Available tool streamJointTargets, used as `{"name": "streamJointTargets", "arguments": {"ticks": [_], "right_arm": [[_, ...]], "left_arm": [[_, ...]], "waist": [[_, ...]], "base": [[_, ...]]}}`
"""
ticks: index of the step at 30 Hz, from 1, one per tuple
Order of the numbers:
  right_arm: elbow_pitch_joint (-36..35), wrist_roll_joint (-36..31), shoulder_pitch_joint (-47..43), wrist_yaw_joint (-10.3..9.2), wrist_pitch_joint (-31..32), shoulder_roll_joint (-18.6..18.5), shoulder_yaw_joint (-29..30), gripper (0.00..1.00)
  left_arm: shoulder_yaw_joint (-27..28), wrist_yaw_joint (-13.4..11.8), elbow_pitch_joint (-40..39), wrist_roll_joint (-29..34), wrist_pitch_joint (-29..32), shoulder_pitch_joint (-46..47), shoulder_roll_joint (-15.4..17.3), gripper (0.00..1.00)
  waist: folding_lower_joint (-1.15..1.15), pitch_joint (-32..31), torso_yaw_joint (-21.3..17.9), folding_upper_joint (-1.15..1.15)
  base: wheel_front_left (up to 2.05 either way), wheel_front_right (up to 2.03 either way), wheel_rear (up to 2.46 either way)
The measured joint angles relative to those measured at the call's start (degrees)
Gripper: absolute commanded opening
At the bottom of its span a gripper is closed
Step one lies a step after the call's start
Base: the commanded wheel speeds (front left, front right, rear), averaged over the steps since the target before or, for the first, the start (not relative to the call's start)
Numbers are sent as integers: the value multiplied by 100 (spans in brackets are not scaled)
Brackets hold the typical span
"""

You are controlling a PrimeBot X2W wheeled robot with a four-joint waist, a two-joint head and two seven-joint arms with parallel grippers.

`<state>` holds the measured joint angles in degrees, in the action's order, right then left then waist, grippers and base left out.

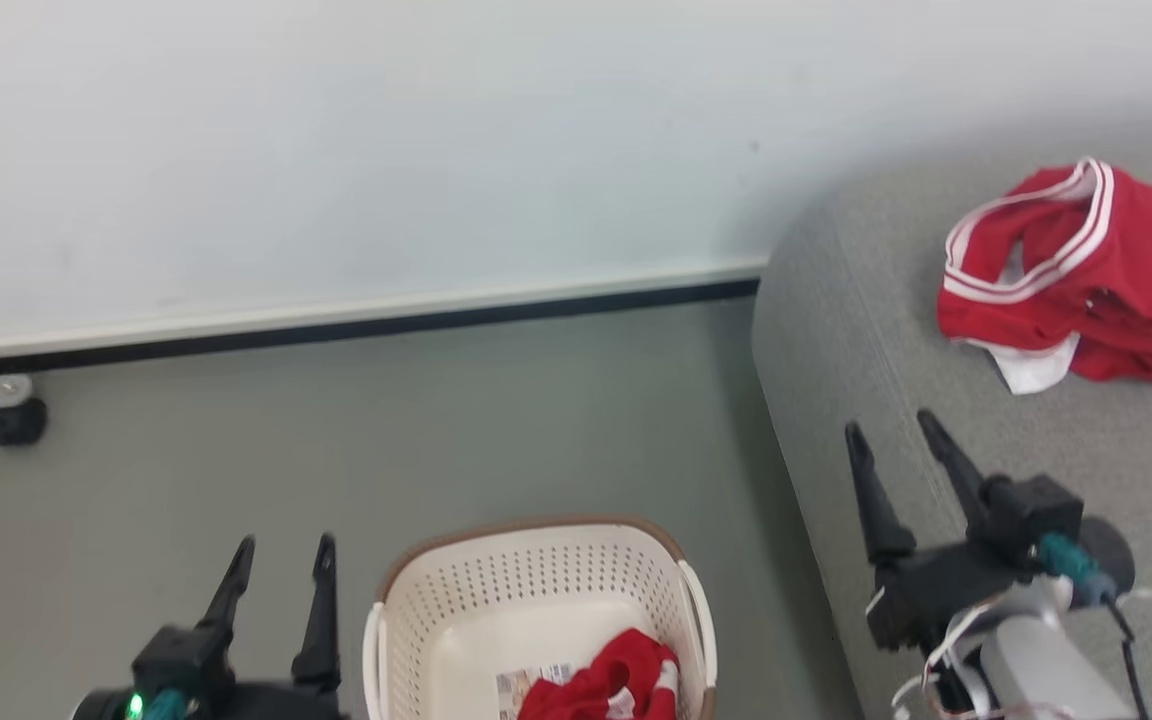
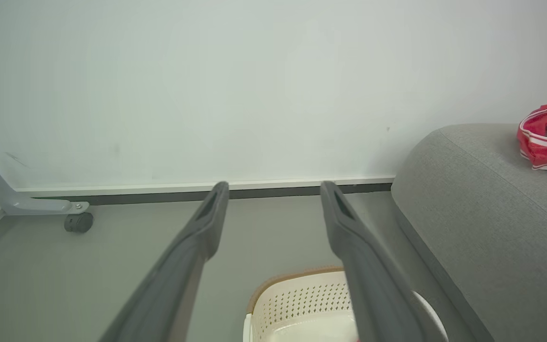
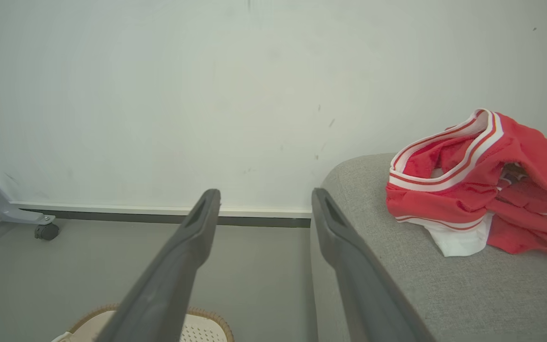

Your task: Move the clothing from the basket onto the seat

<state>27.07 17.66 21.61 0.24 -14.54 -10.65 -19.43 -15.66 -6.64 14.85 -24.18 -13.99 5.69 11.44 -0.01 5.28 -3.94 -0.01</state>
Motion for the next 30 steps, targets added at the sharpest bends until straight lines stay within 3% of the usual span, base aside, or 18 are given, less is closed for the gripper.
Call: {"name": "streamJointTargets", "arguments": {"ticks": [9,30], "right_arm": [[-773,-20,-989,-331,0,126,8,100],[-1717,-176,-1779,-534,0,131,231,100]], "left_arm": [[297,-42,-301,7,-29,-740,64,100],[664,-43,-825,265,-31,-1117,-60,100]], "waist": [[0,-563,312,0],[1,-630,167,1]], "base": [[0,0,0],[0,0,0]]}}
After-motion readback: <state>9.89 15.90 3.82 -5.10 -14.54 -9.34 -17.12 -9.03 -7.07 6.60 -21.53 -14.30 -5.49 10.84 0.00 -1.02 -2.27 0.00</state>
